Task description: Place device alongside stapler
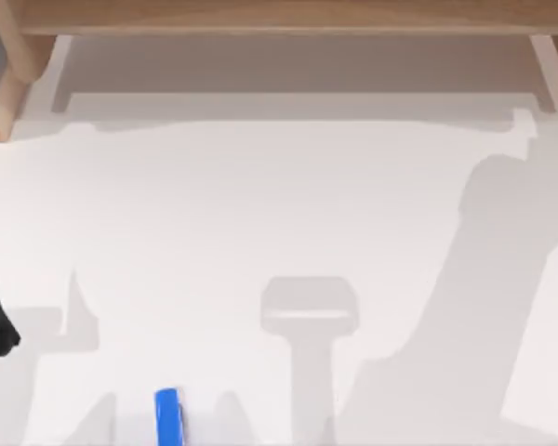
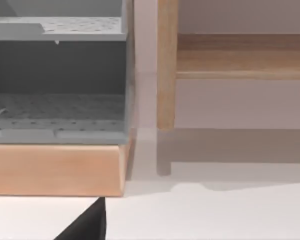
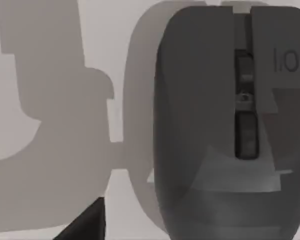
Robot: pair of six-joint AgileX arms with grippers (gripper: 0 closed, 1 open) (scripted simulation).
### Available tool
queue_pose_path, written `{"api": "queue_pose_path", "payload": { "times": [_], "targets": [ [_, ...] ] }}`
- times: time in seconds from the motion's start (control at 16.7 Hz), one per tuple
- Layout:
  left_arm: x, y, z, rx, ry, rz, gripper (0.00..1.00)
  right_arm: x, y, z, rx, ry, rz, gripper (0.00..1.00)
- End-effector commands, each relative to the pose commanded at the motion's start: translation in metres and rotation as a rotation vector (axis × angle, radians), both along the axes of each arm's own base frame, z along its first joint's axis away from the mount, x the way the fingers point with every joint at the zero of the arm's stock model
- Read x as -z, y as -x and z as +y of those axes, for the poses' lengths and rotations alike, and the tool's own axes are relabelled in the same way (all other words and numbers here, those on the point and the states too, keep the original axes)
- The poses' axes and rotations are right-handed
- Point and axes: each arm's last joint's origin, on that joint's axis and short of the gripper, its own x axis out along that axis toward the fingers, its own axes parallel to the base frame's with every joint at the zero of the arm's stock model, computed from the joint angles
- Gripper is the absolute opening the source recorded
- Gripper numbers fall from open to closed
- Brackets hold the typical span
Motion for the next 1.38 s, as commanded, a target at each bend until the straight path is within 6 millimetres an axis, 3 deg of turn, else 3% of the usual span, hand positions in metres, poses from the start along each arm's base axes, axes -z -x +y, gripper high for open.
{"api": "queue_pose_path", "payload": {
  "times": [0.18,1.38],
  "targets": [
    [0.0,0.0,0.0,0.0,0.0,0.0,1.0,0.013,-0.007,-0.001,-0.013,-0.008,0.008,1.0],
    [0.0,0.0,0.0,0.0,0.0,0.0,1.0,0.024,-0.006,0.0,-0.012,-0.007,0.005,1.0]
  ]
}}
